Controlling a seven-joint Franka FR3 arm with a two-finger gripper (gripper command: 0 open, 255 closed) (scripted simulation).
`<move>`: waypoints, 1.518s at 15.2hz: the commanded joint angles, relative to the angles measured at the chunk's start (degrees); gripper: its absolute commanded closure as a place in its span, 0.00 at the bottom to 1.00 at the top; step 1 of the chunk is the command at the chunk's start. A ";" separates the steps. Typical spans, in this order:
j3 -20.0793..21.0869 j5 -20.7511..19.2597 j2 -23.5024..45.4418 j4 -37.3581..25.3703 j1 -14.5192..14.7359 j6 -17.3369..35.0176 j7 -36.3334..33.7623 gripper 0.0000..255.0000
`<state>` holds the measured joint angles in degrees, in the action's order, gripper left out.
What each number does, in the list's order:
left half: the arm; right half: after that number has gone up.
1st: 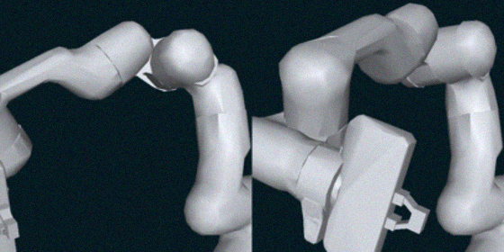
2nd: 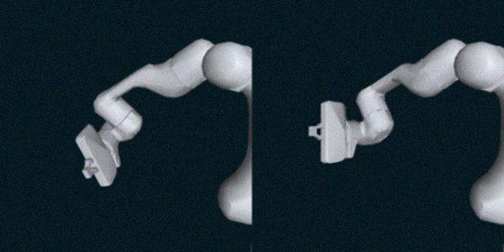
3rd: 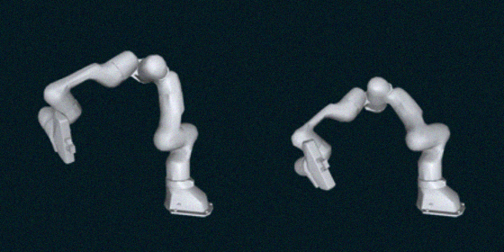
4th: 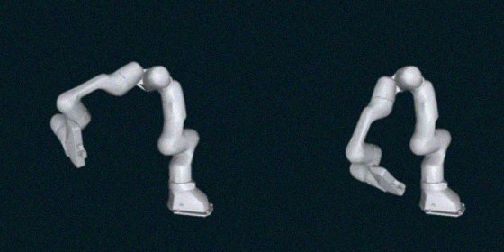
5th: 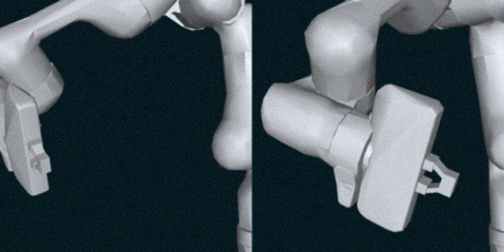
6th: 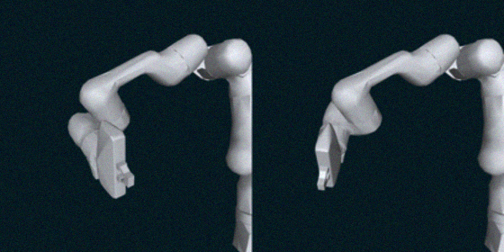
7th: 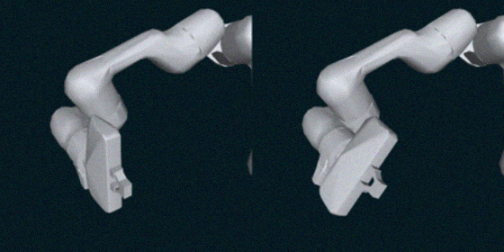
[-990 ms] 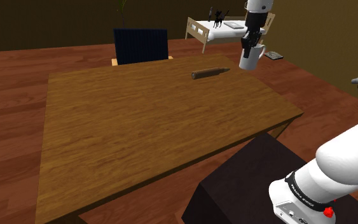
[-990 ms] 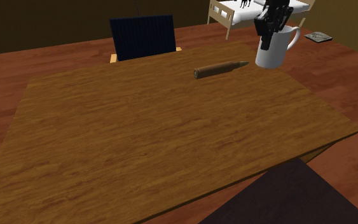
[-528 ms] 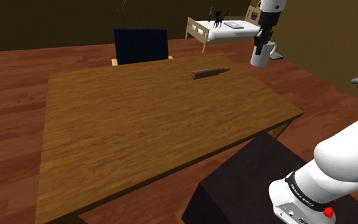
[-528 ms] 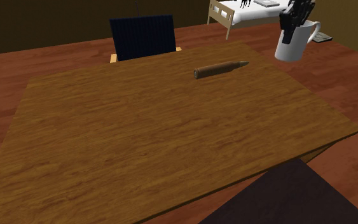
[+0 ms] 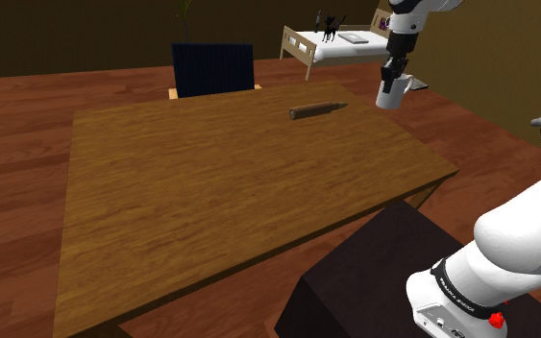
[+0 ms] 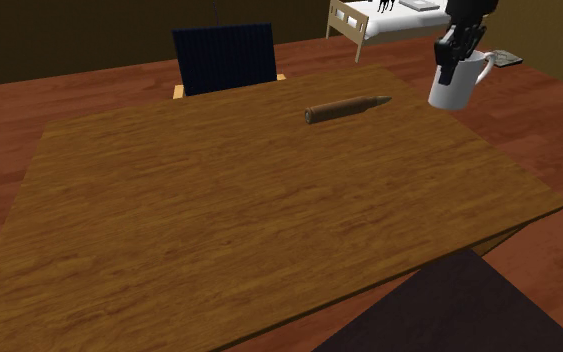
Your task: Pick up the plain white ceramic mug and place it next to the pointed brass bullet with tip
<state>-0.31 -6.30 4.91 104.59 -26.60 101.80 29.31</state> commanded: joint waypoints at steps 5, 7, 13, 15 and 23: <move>-0.04 -0.12 0.83 3.60 -0.05 4.45 -0.42 1.00; -0.05 -0.17 1.24 4.64 -0.06 5.89 -0.56 1.00; -0.09 -0.35 2.72 7.47 -0.10 10.19 -1.01 1.00; -0.11 -0.41 3.31 8.31 -0.12 11.60 -1.16 1.00; -0.18 -0.74 6.16 11.24 -0.16 17.36 -1.80 1.00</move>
<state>-0.50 -6.98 10.60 115.35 -26.78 118.19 27.67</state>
